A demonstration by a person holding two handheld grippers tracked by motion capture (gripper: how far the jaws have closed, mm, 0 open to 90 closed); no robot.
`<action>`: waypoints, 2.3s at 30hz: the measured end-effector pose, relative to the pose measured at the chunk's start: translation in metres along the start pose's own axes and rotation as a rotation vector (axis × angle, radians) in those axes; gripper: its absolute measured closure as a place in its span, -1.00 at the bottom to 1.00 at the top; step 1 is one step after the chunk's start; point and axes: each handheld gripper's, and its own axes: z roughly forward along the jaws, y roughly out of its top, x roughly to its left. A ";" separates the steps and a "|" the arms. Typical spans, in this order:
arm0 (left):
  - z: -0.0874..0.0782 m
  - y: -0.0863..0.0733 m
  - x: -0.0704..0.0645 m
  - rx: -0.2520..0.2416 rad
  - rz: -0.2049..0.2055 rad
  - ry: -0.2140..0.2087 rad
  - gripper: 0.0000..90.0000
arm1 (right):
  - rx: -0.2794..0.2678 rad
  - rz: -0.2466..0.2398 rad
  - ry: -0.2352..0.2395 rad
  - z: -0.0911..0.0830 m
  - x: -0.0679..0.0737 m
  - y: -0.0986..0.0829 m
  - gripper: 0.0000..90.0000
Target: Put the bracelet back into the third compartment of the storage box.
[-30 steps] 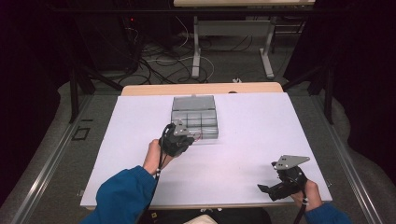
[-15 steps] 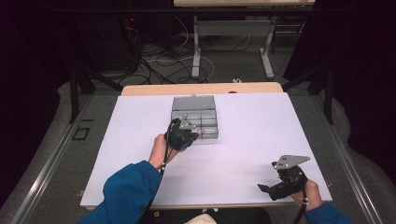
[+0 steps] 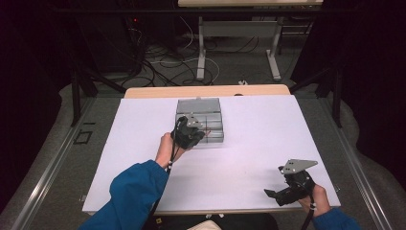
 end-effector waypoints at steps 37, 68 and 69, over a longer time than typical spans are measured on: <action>0.028 0.032 0.023 -0.001 -0.016 0.038 0.98 | 0.008 0.004 0.013 0.001 0.002 0.001 -0.95; 0.055 0.042 0.044 0.031 -0.073 0.084 0.97 | 0.014 0.008 0.008 0.001 0.002 0.001 -0.94; 0.056 0.042 0.044 0.032 -0.074 0.085 0.97 | 0.014 0.005 0.011 0.001 0.001 0.001 -0.94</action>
